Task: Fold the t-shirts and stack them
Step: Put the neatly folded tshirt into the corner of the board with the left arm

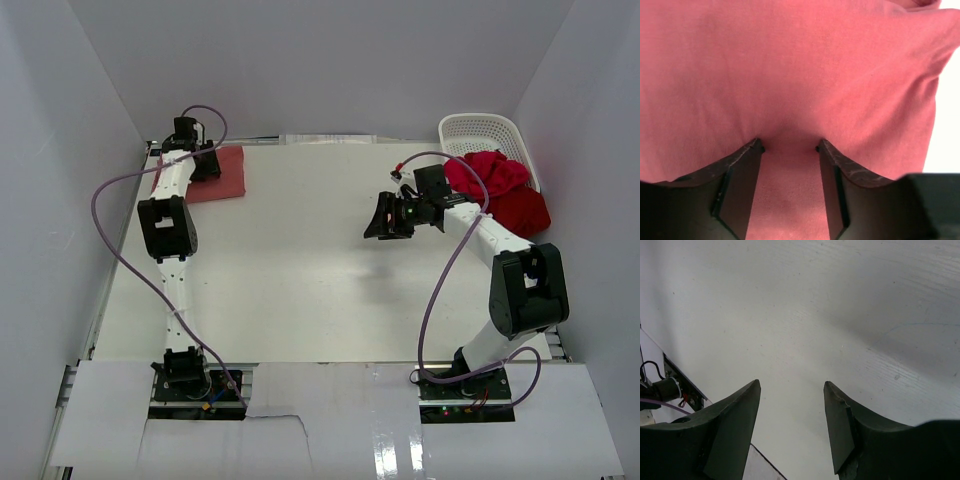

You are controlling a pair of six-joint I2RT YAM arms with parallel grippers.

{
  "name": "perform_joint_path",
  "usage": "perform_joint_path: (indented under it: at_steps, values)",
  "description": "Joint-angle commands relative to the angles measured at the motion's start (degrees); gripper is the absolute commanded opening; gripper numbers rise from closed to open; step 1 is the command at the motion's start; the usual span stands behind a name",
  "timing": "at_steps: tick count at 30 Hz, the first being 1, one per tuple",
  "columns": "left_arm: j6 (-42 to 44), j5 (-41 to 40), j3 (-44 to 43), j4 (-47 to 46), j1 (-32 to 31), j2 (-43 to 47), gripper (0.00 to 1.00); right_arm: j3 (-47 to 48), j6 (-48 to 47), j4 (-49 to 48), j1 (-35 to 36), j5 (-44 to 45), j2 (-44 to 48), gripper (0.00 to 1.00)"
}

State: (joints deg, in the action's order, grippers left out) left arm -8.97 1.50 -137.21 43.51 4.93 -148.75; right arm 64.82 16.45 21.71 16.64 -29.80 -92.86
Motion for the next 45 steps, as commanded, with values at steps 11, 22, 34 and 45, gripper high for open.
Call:
perform_joint_path:
  at_steps: [11, 22, 34, 45]
  values:
    - [8.01, -8.71, 1.86, -8.52, 4.21, -4.09, 0.67, -0.48, -0.1, -2.82, 0.85, -4.21, -1.27, 0.6]
    - [3.35, 0.5, 2.2, -11.6, 3.95, 3.44, 0.8, -1.36, -0.19, -2.64, 1.64, -2.02, -1.62, 0.6]
    - [-2.45, -8.88, 41.1, -12.74, -3.96, 44.75, 0.98, -1.62, -0.54, -0.18, 3.92, 0.89, 1.89, 0.6]
    - [-6.15, 0.69, 81.38, -14.06, -10.03, 81.57, 0.98, -10.39, -3.18, -8.69, 9.11, 3.17, 15.93, 0.94]
